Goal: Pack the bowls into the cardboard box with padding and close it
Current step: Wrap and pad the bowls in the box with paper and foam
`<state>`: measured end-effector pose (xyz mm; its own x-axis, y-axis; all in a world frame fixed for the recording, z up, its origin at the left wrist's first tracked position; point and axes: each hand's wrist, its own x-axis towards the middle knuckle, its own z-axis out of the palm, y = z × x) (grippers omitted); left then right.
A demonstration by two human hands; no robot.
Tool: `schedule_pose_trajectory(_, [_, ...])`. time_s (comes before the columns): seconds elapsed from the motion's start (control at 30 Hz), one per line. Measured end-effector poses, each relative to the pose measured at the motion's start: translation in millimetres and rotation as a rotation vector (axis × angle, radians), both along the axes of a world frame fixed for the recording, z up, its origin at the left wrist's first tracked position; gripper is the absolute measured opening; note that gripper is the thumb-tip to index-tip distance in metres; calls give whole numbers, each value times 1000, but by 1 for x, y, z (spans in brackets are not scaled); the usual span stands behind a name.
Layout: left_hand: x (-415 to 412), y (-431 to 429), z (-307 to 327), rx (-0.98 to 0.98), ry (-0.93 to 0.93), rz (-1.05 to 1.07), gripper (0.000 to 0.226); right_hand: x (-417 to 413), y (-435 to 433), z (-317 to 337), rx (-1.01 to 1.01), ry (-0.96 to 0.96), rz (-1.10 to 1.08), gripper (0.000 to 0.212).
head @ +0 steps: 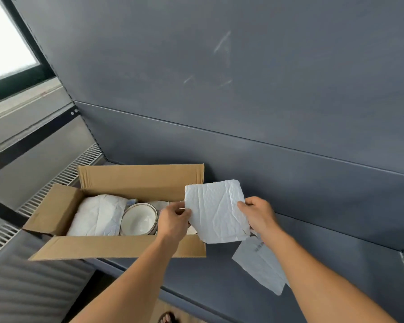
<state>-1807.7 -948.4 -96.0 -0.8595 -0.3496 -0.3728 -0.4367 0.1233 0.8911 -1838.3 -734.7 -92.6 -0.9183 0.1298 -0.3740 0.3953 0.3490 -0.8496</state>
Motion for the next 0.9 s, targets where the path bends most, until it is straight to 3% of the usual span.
schedule_pose_trajectory(0.27, [-1, -94, -3, -48, -21, 179, 14, -18, -92, -9, 19, 4, 153, 8])
schedule_pose_trajectory(0.4, [-2, -138, -10, -86, -15, 173, 7, -20, -136, -13, 41, 16, 199, 26])
schedule_pose_trajectory(0.53, [-5, -174, -19, -105, -18, 168, 21, -23, -172, -23, 75, 38, 267, 30])
schedule_pose_trajectory(0.7, [-15, -210, -34, -152, -52, 135, 21, -32, -202, -37, 125, 45, 360, 22])
schedule_pose_trajectory(0.9, [-25, -234, -44, -202, -136, 4, 39, -40, -225, -54, 171, 1, 373, 36])
